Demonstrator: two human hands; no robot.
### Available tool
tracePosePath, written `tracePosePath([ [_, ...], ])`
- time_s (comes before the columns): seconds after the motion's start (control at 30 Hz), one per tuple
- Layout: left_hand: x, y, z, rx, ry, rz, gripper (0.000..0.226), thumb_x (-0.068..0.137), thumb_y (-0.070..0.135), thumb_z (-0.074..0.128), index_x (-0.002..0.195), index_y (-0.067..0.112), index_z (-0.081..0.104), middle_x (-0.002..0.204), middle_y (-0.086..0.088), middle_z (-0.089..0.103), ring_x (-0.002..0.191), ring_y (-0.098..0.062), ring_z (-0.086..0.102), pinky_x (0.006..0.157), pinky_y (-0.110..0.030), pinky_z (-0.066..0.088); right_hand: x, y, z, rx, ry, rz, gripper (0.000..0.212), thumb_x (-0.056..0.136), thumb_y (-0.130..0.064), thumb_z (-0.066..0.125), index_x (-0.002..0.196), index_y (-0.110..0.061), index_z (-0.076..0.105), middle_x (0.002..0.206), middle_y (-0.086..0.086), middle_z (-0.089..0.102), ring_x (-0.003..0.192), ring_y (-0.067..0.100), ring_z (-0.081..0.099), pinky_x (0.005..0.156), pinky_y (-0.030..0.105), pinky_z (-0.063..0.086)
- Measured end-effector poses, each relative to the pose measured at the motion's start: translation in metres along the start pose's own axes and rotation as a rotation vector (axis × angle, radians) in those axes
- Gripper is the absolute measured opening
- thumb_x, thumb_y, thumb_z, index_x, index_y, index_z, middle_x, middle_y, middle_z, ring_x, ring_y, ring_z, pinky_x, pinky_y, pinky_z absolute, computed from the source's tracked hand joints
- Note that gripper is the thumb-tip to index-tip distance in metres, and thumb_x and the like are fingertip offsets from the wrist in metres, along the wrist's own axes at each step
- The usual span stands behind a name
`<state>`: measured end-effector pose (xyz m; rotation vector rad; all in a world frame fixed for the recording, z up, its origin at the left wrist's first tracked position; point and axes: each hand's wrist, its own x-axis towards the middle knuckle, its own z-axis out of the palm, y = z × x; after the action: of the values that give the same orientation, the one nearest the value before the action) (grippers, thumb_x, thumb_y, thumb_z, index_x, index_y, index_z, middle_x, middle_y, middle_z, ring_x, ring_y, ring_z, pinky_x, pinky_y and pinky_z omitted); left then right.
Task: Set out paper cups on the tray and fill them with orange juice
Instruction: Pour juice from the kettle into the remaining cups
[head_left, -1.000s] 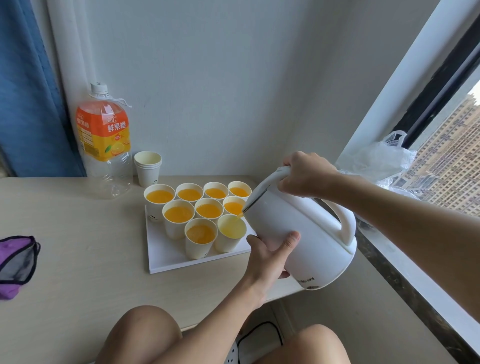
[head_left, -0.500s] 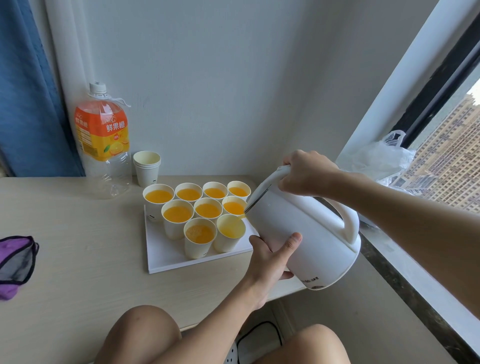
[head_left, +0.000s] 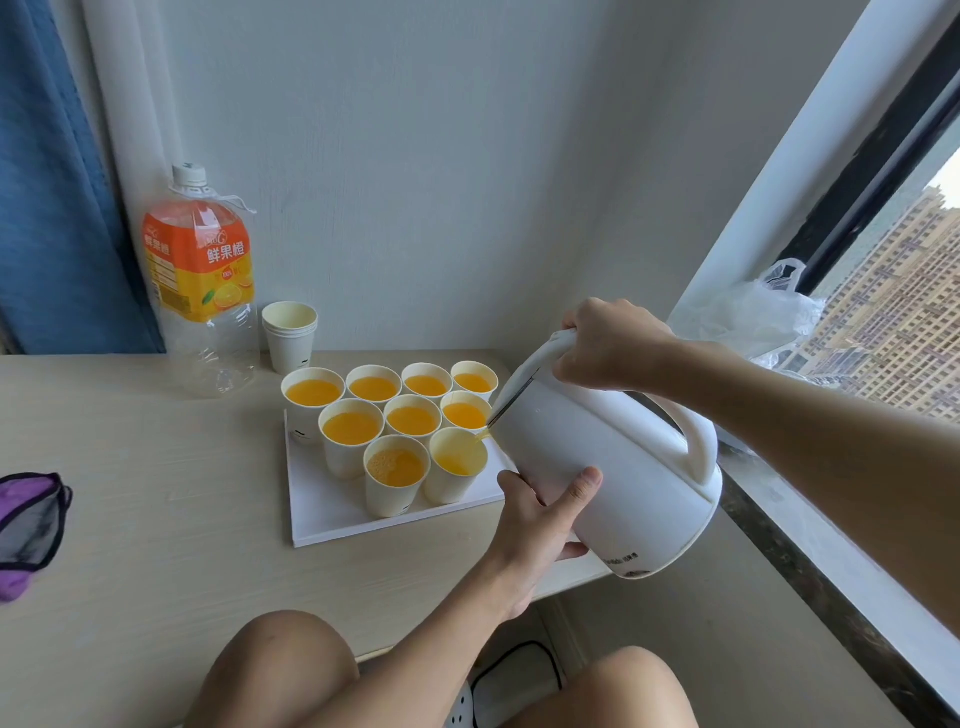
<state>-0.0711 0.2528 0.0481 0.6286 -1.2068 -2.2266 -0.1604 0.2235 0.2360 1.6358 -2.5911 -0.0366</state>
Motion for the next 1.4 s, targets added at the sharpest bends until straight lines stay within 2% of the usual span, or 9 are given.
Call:
tracePosePath([
  [0.2, -0.001, 0.000, 0.000, 0.008, -0.008, 0.004, 0.080, 0.068, 0.056, 0.080, 0.117, 0.015, 0.032, 0.130, -0.002, 0.061, 0.121, -0.023, 0.064, 0.096, -0.056, 0.057, 0.000, 0.001, 0.000, 0.003, -0.005, -0.006, 0.012, 0.079, -0.024, 0.056, 0.085, -0.015, 0.061, 0.075, 0.004, 0.058, 0.073, 0.029, 0.058, 0.053, 0.025, 0.037],
  [0.7, 0.002, -0.002, 0.000, -0.019, -0.011, -0.006, 0.095, 0.057, 0.062, 0.084, 0.122, 0.014, 0.033, 0.131, -0.004, 0.060, 0.123, -0.026, 0.063, 0.094, -0.058, 0.058, 0.000, -0.004, -0.002, -0.009, -0.009, -0.015, 0.015, 0.080, -0.025, 0.056, 0.088, -0.015, 0.064, 0.076, 0.004, 0.057, 0.074, 0.030, 0.058, 0.055, 0.025, 0.038],
  [0.8, 0.003, -0.003, -0.001, -0.030, -0.013, -0.009, 0.104, 0.053, 0.066, 0.088, 0.124, 0.014, 0.033, 0.132, -0.005, 0.060, 0.123, -0.026, 0.063, 0.094, -0.059, 0.058, 0.000, -0.005, -0.002, -0.013, -0.008, -0.016, 0.016, 0.081, -0.025, 0.056, 0.089, -0.014, 0.064, 0.076, 0.004, 0.058, 0.073, 0.029, 0.057, 0.055, 0.025, 0.038],
  [1.4, 0.006, -0.008, -0.002, -0.046, -0.020, -0.023, 0.099, 0.061, 0.058, 0.086, 0.132, 0.011, 0.035, 0.134, -0.006, 0.059, 0.123, -0.025, 0.064, 0.092, -0.059, 0.058, 0.001, -0.010, -0.001, -0.041, -0.005, -0.018, 0.023, 0.085, -0.031, 0.057, 0.101, -0.016, 0.064, 0.078, 0.001, 0.055, 0.077, 0.029, 0.057, 0.056, 0.025, 0.038],
])
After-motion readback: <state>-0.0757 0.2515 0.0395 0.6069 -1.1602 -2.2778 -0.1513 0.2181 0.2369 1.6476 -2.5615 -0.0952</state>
